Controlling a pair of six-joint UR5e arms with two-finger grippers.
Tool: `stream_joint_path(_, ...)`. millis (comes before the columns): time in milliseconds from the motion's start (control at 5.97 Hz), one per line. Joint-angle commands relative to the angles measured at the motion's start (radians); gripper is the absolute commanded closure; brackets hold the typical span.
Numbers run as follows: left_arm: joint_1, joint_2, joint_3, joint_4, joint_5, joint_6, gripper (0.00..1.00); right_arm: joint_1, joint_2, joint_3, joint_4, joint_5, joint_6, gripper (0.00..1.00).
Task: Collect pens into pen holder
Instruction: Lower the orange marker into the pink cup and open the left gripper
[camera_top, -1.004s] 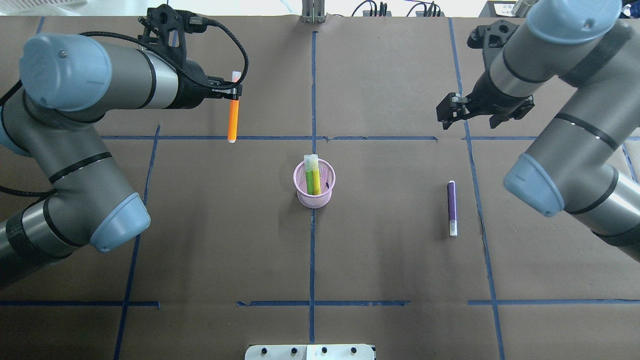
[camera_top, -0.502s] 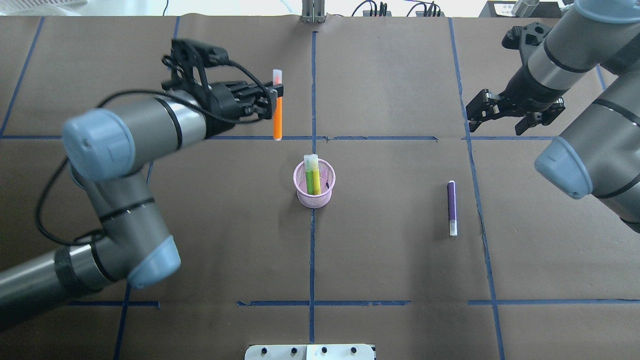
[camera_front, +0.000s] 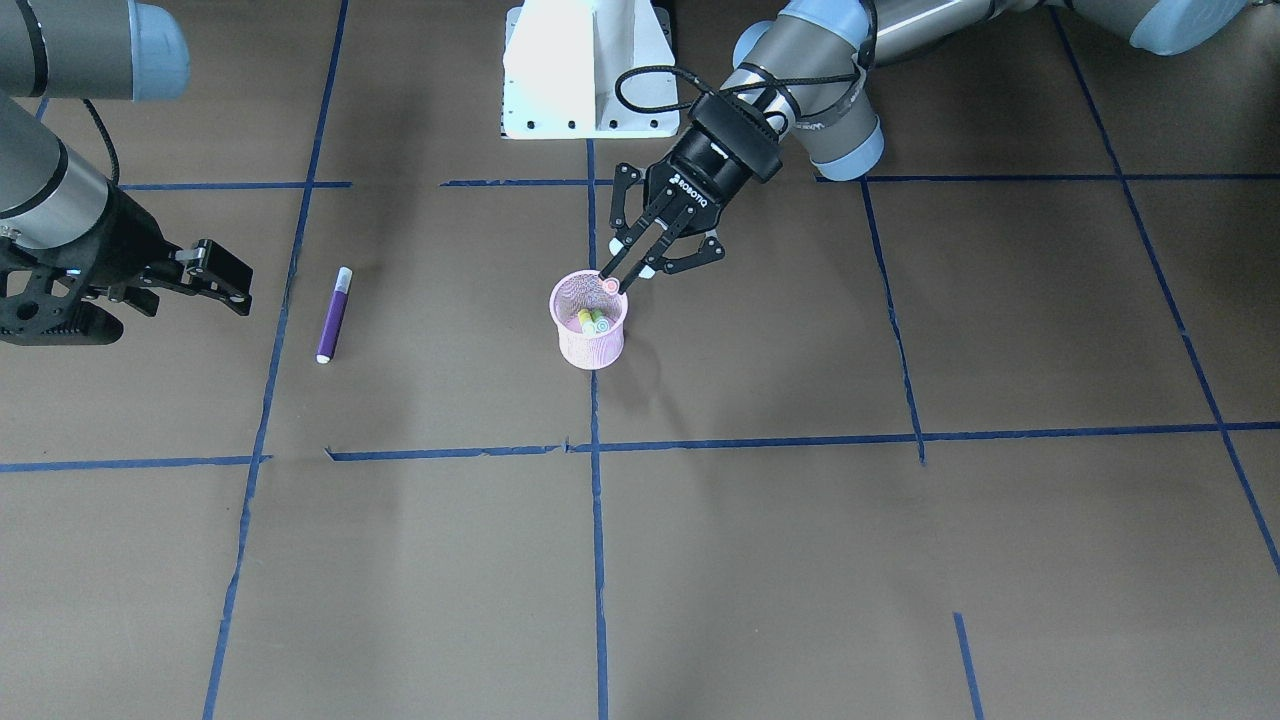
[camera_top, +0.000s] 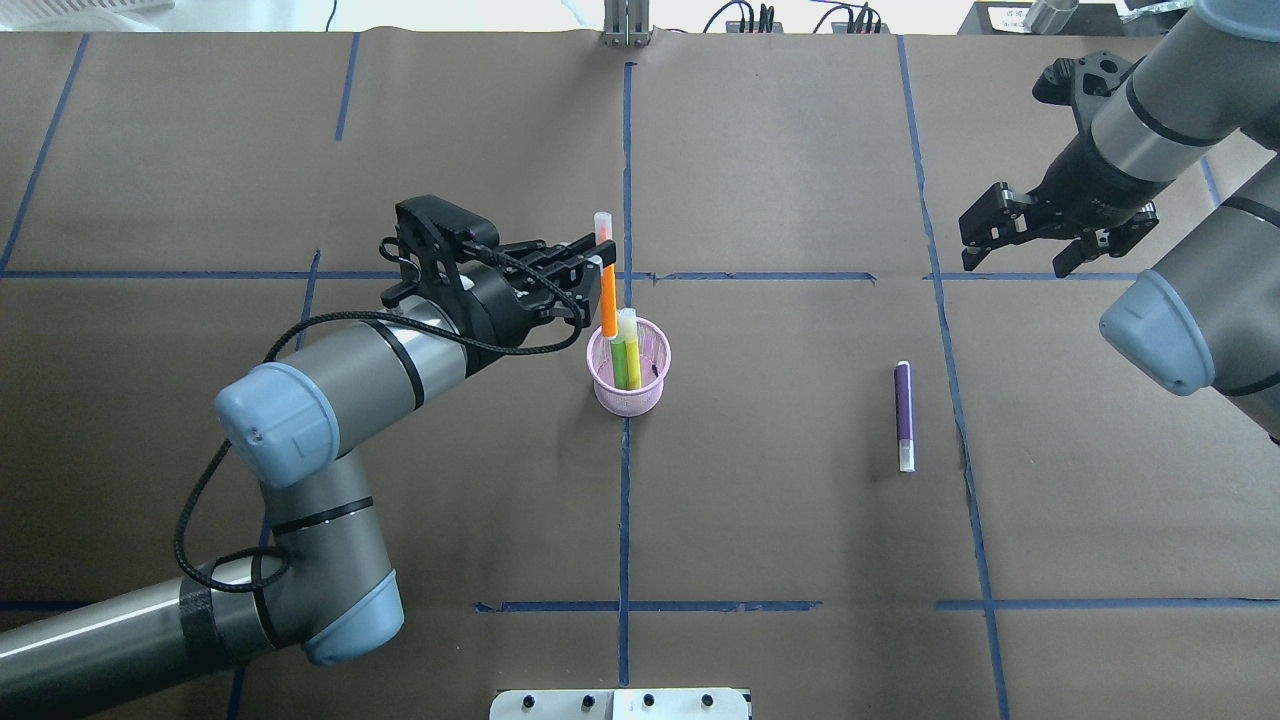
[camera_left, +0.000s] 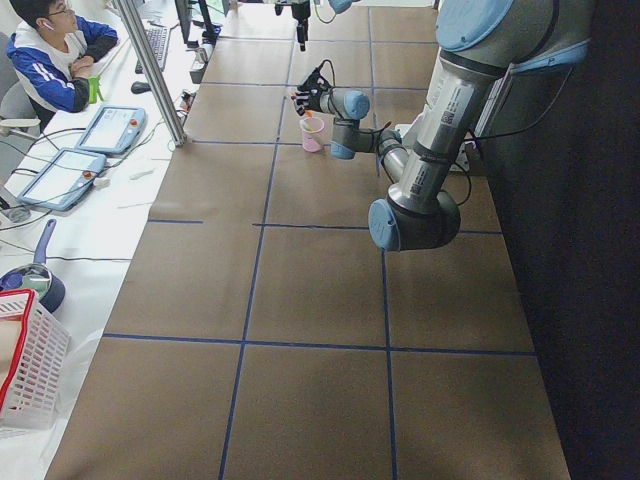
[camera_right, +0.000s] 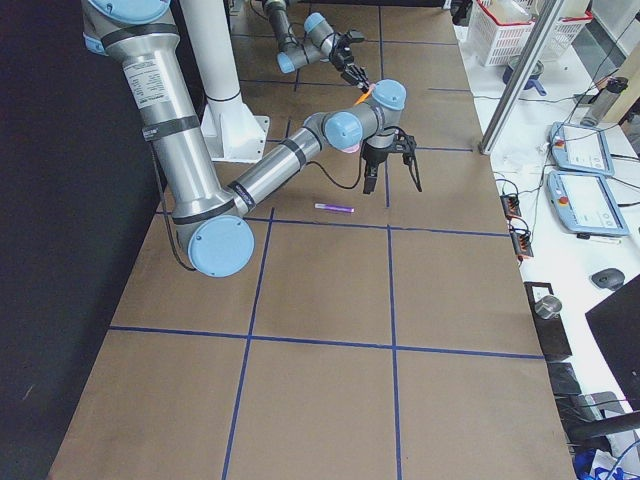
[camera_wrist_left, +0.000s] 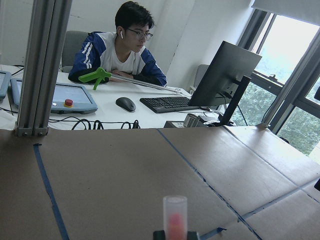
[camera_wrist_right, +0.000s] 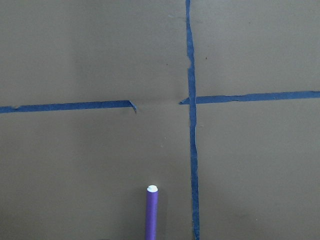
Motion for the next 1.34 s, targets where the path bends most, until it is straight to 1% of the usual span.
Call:
stream_joint_path(0, 0.030, -0.049, 0.081, -0.013, 0.032, 0.000, 1.00, -0.001, 0.000, 0.001, 0.005, -0.003, 0.001, 0.00)
stream_joint_path(335, 0.035, -0.066, 0.131, -0.013, 0.033, 0.000, 1.00, -0.002, -0.002, -0.001, 0.005, -0.003, 0.001, 0.00)
stream_joint_path(502, 0.042, -0.063, 0.131, -0.013, 0.032, 0.002, 0.55, -0.002, -0.002, -0.001, 0.005, -0.003, 0.001, 0.00)
stream_joint_path(670, 0.046, -0.065, 0.134, -0.011, 0.024, 0.006, 0.19, -0.001, -0.002, -0.001, 0.005, -0.005, 0.001, 0.00)
stream_joint_path(837, 0.046, -0.065, 0.128, -0.011, 0.023, 0.007, 0.01, -0.002, -0.002, 0.001, 0.005, -0.005, 0.002, 0.00)
stream_joint_path(1004, 0.046, -0.066, 0.108, -0.011, 0.015, 0.007, 0.00, -0.002, -0.002, -0.002, 0.005, -0.005, 0.002, 0.00)
stream_joint_path(1172, 0.038, -0.063, 0.070, 0.005, -0.030, 0.026, 0.00, -0.005, -0.014, -0.005, 0.006, -0.009, 0.010, 0.00)
